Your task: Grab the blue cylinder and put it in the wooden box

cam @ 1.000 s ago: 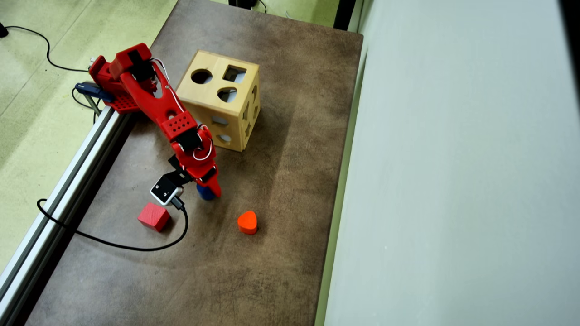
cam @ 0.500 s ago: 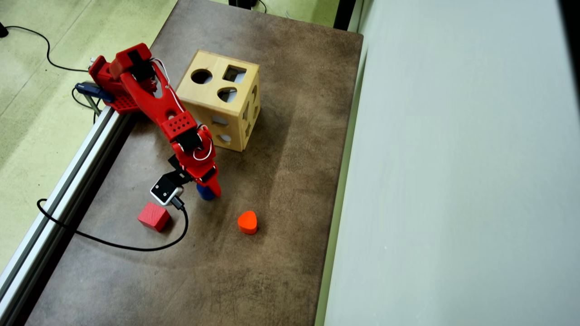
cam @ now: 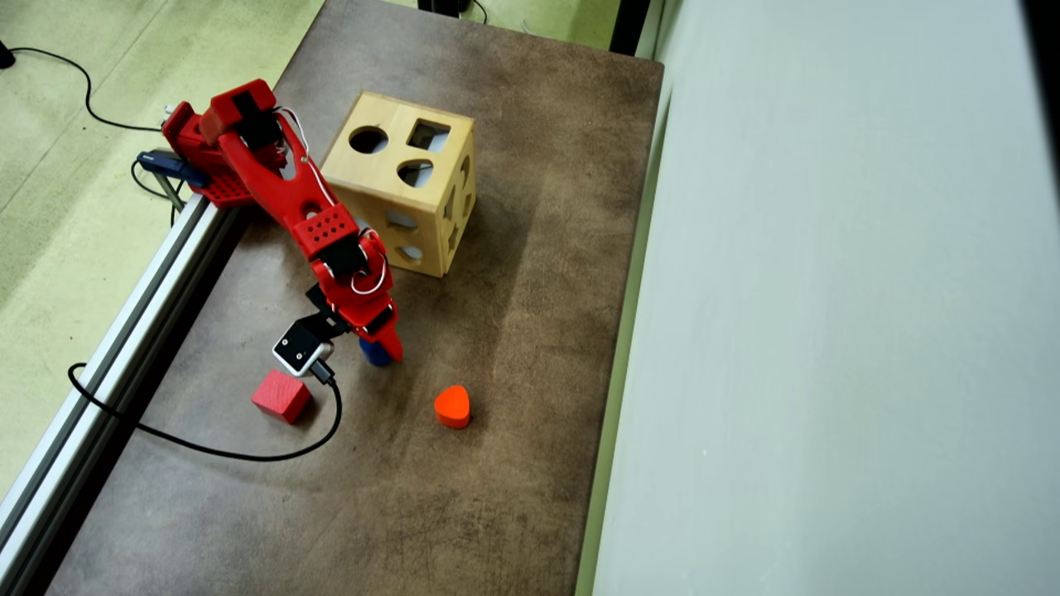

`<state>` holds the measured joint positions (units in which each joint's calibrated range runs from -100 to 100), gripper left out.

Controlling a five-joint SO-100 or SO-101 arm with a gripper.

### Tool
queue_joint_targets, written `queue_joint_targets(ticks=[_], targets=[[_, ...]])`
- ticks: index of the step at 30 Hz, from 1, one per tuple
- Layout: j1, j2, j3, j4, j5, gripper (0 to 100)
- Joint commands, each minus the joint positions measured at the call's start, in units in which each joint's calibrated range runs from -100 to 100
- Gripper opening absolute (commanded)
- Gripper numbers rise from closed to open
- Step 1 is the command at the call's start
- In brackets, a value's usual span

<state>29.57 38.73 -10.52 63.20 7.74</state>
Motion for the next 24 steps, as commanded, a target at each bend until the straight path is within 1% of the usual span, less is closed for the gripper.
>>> queue_joint_targets(ticks=[1,9,17,24], targets=[[0.22,-0.81,-1.82,-0.67,-0.24,30],[0.96,-0.89,-1.65,-0.67,-0.29,29],[0.96,-0.89,-1.56,-0.59,-0.24,22],[0.07,-0.81,-1.56,-0.67,0.2,22]])
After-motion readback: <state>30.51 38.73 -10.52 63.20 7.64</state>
